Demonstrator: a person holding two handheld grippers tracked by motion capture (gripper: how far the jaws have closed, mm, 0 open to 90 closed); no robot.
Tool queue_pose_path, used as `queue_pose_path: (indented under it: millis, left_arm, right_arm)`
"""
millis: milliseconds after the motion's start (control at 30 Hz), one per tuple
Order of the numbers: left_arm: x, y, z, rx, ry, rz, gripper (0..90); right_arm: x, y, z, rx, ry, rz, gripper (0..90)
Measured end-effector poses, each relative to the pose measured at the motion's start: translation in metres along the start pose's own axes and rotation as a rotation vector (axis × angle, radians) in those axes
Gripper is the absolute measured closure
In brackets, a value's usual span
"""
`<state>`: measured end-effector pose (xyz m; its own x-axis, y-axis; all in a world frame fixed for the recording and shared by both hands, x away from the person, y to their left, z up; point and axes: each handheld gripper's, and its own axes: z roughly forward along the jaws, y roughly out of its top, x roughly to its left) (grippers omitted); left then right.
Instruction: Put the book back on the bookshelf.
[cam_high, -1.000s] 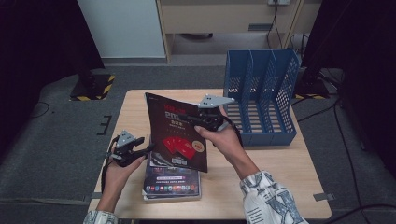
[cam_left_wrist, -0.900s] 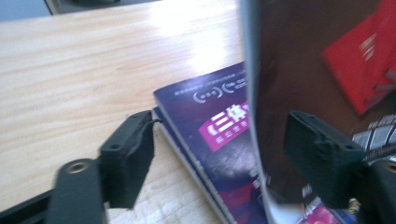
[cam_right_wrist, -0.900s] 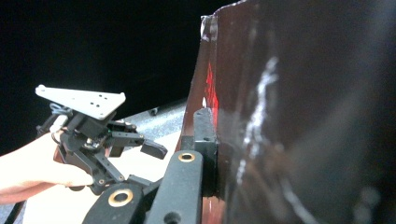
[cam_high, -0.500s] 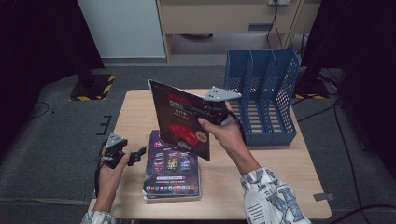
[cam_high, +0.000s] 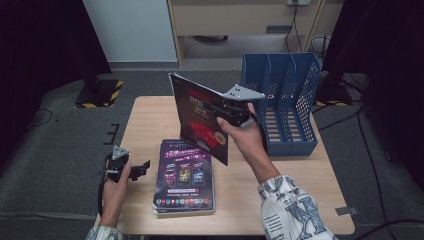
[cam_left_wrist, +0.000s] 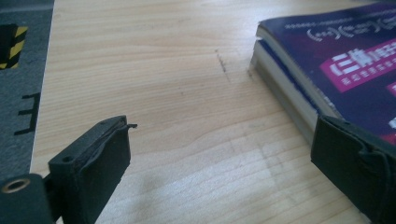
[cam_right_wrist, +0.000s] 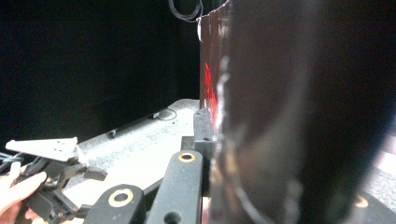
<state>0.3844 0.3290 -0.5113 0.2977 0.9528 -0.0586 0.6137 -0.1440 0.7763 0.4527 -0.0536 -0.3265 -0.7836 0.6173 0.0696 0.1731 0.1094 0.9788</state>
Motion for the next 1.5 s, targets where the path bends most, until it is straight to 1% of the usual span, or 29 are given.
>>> queue_pose_path:
  millis: [67, 167, 233, 300, 367, 467, 500, 533, 600, 667, 733, 767, 800, 833, 900, 1000, 1033, 1100, 1500]
  left_arm:
    - [0.0, 0.0, 0.001, 0.001, 0.004, -0.002, 4.3]
    - [0.001, -0.002, 0.003, 0.014, 0.014, -0.007, 4.4]
    - [0.002, -0.003, 0.003, 0.027, 0.023, -0.003, 4.4]
    - [0.004, -0.004, 0.004, 0.029, 0.039, -0.018, 4.4]
    - [0.006, -0.005, 0.004, 0.032, 0.046, -0.02, 4.4]
    - [0.008, -0.007, 0.006, 0.056, 0.056, -0.018, 5.0]
    - [0.009, -0.008, 0.007, 0.069, 0.062, -0.013, 5.0]
    - [0.009, -0.008, 0.007, 0.069, 0.062, -0.013, 5.0]
    - [0.009, -0.01, 0.01, 0.085, 0.07, 0.002, 5.0]
    - [0.008, -0.011, 0.013, 0.097, 0.072, 0.005, 5.0]
    - [0.007, -0.013, 0.016, 0.114, 0.076, 0.026, 5.0]
    - [0.006, -0.013, 0.017, 0.126, 0.082, 0.043, 4.9]
    - [0.005, -0.014, 0.017, 0.127, 0.082, 0.049, 4.1]
    - [0.006, -0.014, 0.018, 0.127, 0.075, 0.044, 4.0]
    - [0.006, -0.014, 0.018, 0.126, 0.073, 0.043, 3.7]
    - [0.007, -0.016, 0.019, 0.113, 0.067, 0.029, 2.7]
    - [0.007, -0.016, 0.019, 0.108, 0.065, 0.03, 1.9]
    - [0.006, -0.017, 0.019, 0.108, 0.07, 0.025, 1.5]
    - [0.002, -0.017, 0.02, 0.115, 0.063, 0.033, 0.0]
  right_arm:
    - [-0.001, 0.001, 0.0, -0.002, -0.005, 0.002, 86.9]
    - [-0.002, 0.005, -0.003, -0.006, -0.024, 0.005, 87.0]
    - [-0.004, 0.007, -0.004, -0.006, -0.036, 0.008, 86.9]
    - [-0.006, 0.01, -0.007, -0.007, -0.046, 0.009, 86.9]
    - [-0.007, 0.011, -0.008, -0.008, -0.05, 0.01, 86.9]
    - [-0.01, 0.014, -0.012, -0.014, -0.063, 0.015, 86.9]
    - [-0.011, 0.015, -0.013, -0.016, -0.068, 0.014, 86.9]
    - [-0.011, 0.015, -0.013, -0.016, -0.068, 0.014, 86.9]
    - [-0.013, 0.016, -0.016, -0.017, -0.077, 0.019, 86.9]
    - [-0.014, 0.017, -0.018, -0.017, -0.082, 0.024, 86.9]
    - [-0.016, 0.018, -0.02, -0.018, -0.084, 0.028, 86.9]
    - [-0.017, 0.019, -0.021, -0.019, -0.087, 0.029, 86.9]
    - [-0.018, 0.02, -0.022, -0.024, -0.09, 0.032, 86.9]
    - [-0.018, 0.02, -0.023, -0.023, -0.09, 0.035, 86.9]
    - [-0.019, 0.021, -0.024, -0.024, -0.094, 0.032, 86.9]
    - [-0.021, 0.024, -0.027, -0.03, -0.103, 0.033, 86.9]
    - [-0.021, 0.025, -0.028, -0.03, -0.109, 0.037, 86.9]
    - [-0.023, 0.027, -0.031, -0.034, -0.115, 0.043, 86.9]
    - [-0.035, 0.035, -0.051, -0.045, -0.174, 0.062, 86.9]
